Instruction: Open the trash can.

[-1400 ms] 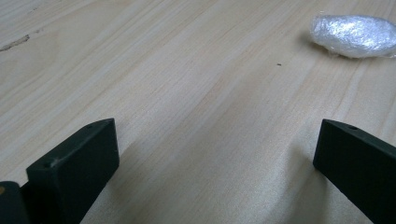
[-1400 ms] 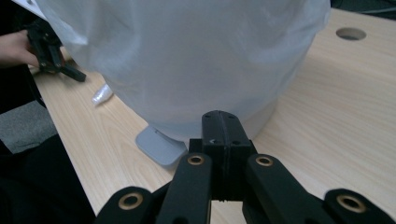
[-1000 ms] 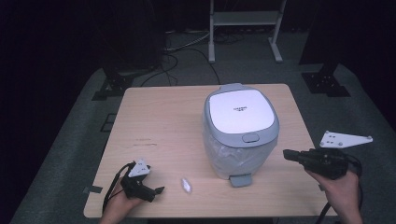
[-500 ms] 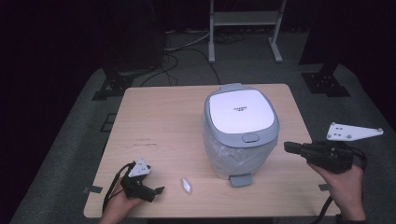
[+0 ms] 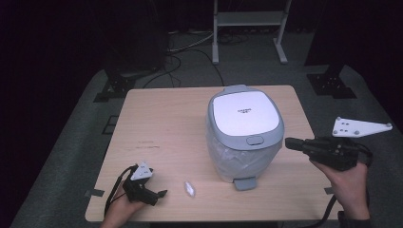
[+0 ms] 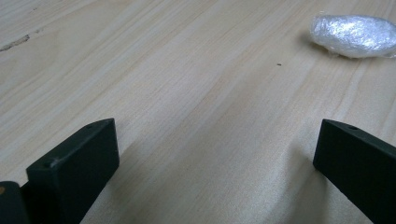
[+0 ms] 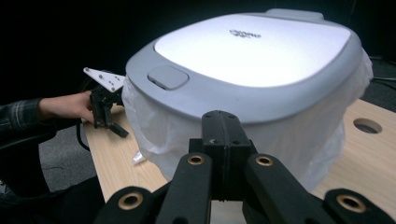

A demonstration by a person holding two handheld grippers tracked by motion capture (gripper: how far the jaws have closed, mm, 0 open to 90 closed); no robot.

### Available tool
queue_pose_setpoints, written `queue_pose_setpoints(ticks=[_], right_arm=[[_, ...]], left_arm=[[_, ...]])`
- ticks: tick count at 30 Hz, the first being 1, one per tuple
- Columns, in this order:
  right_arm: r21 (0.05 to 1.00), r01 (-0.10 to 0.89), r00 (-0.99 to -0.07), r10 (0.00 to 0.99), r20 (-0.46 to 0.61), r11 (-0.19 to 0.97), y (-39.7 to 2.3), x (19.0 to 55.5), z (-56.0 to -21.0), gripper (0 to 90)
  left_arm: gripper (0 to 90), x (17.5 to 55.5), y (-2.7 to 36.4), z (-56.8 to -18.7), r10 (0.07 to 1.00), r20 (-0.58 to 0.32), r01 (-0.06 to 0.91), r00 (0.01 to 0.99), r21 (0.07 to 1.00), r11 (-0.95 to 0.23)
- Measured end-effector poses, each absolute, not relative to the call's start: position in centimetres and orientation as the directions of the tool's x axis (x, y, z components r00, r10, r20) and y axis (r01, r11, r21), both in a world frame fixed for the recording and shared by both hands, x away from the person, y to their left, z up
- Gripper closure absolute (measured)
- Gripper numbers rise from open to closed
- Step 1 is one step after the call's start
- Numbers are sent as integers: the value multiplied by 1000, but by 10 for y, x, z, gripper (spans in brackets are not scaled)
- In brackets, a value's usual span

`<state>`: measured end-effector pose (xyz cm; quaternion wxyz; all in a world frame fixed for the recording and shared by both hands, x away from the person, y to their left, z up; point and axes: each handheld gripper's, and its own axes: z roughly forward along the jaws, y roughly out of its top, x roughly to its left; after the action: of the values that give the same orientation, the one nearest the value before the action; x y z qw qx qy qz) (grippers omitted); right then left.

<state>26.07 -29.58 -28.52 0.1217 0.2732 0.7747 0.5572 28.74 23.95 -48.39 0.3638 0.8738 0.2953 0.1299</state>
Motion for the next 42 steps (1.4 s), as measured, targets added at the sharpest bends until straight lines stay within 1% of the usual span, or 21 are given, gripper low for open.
queue_pose_setpoints(ticks=[20,42], right_arm=[[943,240,-858,506,95,231,-272,268,-270,900],[939,229,-885,456,92,255,-246,275,-268,900]], left_arm=[[0,287,240,-484,611,12,422,792,713,-561],[0,287,240,-484,610,12,422,792,712,-561]])
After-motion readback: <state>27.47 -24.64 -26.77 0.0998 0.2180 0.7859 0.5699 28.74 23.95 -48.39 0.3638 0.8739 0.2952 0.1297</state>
